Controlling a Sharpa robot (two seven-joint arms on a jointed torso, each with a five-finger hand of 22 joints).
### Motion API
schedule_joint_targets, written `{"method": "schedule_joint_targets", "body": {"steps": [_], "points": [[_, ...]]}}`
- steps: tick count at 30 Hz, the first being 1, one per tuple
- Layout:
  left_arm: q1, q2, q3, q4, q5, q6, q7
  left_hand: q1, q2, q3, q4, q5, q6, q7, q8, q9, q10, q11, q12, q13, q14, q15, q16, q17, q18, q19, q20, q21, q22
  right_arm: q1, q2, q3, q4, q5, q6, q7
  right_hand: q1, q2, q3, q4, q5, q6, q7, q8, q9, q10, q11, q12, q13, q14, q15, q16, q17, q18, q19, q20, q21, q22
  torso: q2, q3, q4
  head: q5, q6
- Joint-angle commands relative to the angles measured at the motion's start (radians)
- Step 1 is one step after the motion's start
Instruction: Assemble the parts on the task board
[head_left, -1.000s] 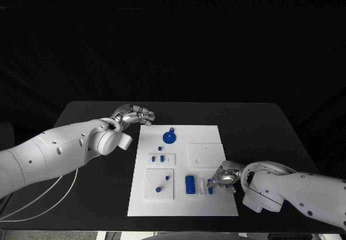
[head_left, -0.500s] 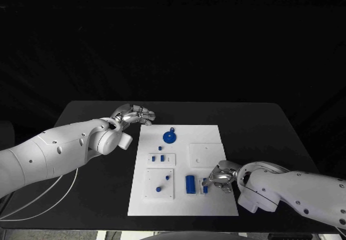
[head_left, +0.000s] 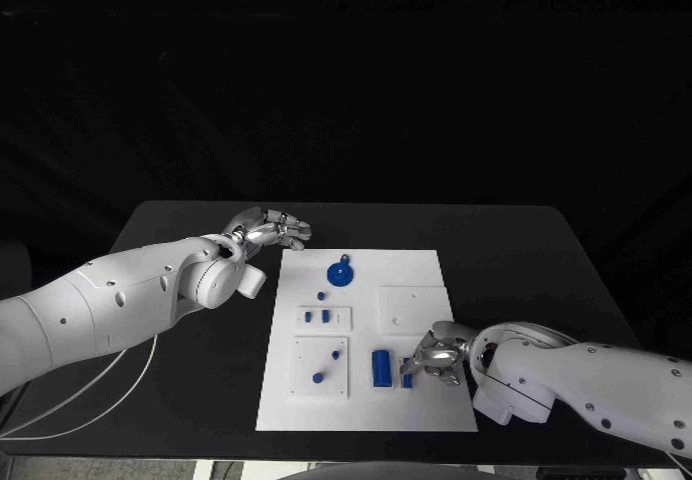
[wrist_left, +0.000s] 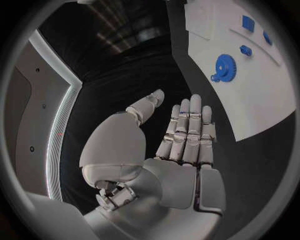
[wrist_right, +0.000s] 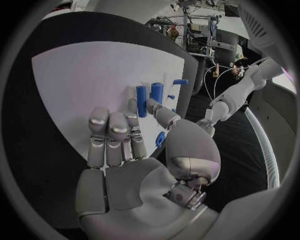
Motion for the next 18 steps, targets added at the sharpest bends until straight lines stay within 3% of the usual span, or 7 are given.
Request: {"method": "schedule_joint_targets", "body": {"steps": [1,11,18], "points": [[0.000,0.001,0.000,0.003,0.004,0.015,0.004,-0.009,0.001,-0.003,0.003,-0.001,-0.005,-0.003,0.006,-0.001,-0.010,0.000,0.000,-0.002,0.007,0.001,-0.006,0.001,0.000,0.004,0.000,-0.006,0.002,-0.001,0.008,0.000,-0.001,-0.035,0.044,-0.002,-0.007,-0.003,-0.006,0.003,-0.005,0.002,0.003,0.002,-0.002,0.004,-0.003,-0.002,0.002,0.000,-0.004,0.000,-0.001,0.047,0.005,-0.003,0.004,0.015,0.000,0.0000,0.0001,0.001,-0.001],[0.000,0.000,0.000,0.003,0.004,0.015,0.003,-0.009,0.000,-0.003,0.004,-0.002,-0.005,-0.003,0.006,-0.001,-0.010,0.000,0.000,-0.002,0.007,0.001,-0.006,0.002,0.000,0.004,0.000,-0.006,0.002,-0.001,0.014,0.000,-0.013,-0.036,0.034,-0.004,-0.009,-0.008,-0.009,0.006,-0.006,0.000,0.004,0.001,-0.003,0.003,-0.002,-0.003,0.002,0.000,-0.004,0.000,-0.001,0.047,0.004,-0.004,0.003,0.015,0.000,-0.0002,0.0002,0.005,-0.002],[0.000,0.001,0.000,0.004,0.004,0.016,0.003,-0.010,0.000,-0.004,0.004,-0.002,-0.005,-0.003,0.006,-0.002,-0.011,0.000,0.000,-0.002,0.007,0.001,-0.007,0.002,0.000,0.004,0.001,-0.007,0.002,-0.001,0.015,0.000,-0.018,-0.052,0.039,-0.009,-0.040,-0.047,-0.038,0.027,-0.009,-0.007,0.006,-0.001,-0.002,-0.002,-0.001,-0.006,0.003,-0.002,-0.004,-0.001,-0.002,0.047,0.004,-0.006,0.002,0.014,0.000,0.0000,0.0003,0.006,-0.003]]}}
